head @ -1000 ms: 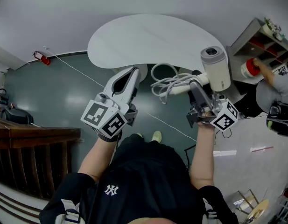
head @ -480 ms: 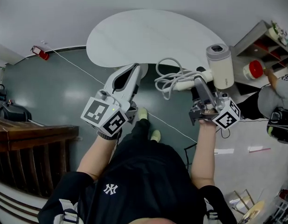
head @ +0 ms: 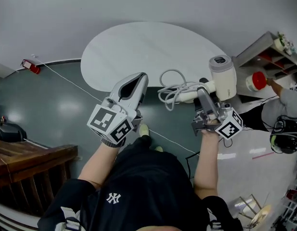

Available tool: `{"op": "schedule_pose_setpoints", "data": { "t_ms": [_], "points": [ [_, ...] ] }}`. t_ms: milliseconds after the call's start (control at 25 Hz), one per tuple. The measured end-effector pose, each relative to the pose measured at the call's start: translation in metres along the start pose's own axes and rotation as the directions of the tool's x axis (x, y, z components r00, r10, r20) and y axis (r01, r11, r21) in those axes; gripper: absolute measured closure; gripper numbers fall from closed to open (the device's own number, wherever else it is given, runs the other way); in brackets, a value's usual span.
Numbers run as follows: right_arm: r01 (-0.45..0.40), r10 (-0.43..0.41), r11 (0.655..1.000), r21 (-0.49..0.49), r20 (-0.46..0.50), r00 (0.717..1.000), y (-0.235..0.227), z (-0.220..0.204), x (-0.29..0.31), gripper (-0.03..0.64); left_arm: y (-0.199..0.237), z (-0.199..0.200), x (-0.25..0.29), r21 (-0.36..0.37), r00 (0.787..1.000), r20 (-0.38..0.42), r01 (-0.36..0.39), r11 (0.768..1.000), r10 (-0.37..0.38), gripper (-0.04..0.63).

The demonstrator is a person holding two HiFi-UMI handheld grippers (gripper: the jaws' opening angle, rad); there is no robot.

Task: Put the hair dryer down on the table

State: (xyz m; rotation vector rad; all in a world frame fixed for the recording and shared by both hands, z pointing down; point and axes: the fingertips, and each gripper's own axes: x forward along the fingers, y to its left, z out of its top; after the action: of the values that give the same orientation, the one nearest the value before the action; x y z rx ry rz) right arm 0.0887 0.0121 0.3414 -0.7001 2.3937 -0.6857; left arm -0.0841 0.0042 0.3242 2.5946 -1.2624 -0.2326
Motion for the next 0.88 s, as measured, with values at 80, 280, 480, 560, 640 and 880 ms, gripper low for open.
{"op": "schedule_pose_setpoints", "data": {
  "t_ms": [80, 280, 480, 560, 640, 880],
  "points": [
    [0.011, -0.011, 1.0, -0.004, 0.007, 1.0, 0.0, 0.0, -0.002, 0.37, -0.004, 0.001, 0.002, 0.002, 1.0, -0.002, 0.015, 1.0, -0.015, 0.595],
    [0.083, -0.083, 0.996, 0.019, 0.0, 0.997, -0.038, -0.017, 0.029, 0.37, 0.034, -0.003, 0.03, -0.01, 0.998, -0.021, 0.06, 0.998, -0.061, 0.595],
    [0.143, -0.141, 0.988, 0.052, -0.037, 0.989, -0.075, -0.04, 0.047, 0.371, 0.063, -0.016, 0.052, -0.04, 0.995, -0.037, 0.087, 0.995, -0.088, 0.595],
    [0.151, -0.149, 0.985, 0.081, -0.035, 0.988, -0.089, -0.044, 0.05, 0.372, 0.069, -0.022, 0.06, -0.045, 0.995, -0.041, 0.091, 0.995, -0.093, 0.595],
    [0.163, -0.16, 0.98, 0.114, -0.036, 0.987, -0.106, -0.048, 0.053, 0.372, 0.074, -0.027, 0.069, -0.048, 0.994, -0.048, 0.091, 0.995, -0.093, 0.595],
    [0.196, -0.182, 0.966, 0.168, -0.096, 0.979, -0.171, -0.056, 0.059, 0.373, 0.09, -0.051, 0.117, -0.059, 0.993, -0.094, 0.064, 0.996, -0.07, 0.595]
  ]
}}
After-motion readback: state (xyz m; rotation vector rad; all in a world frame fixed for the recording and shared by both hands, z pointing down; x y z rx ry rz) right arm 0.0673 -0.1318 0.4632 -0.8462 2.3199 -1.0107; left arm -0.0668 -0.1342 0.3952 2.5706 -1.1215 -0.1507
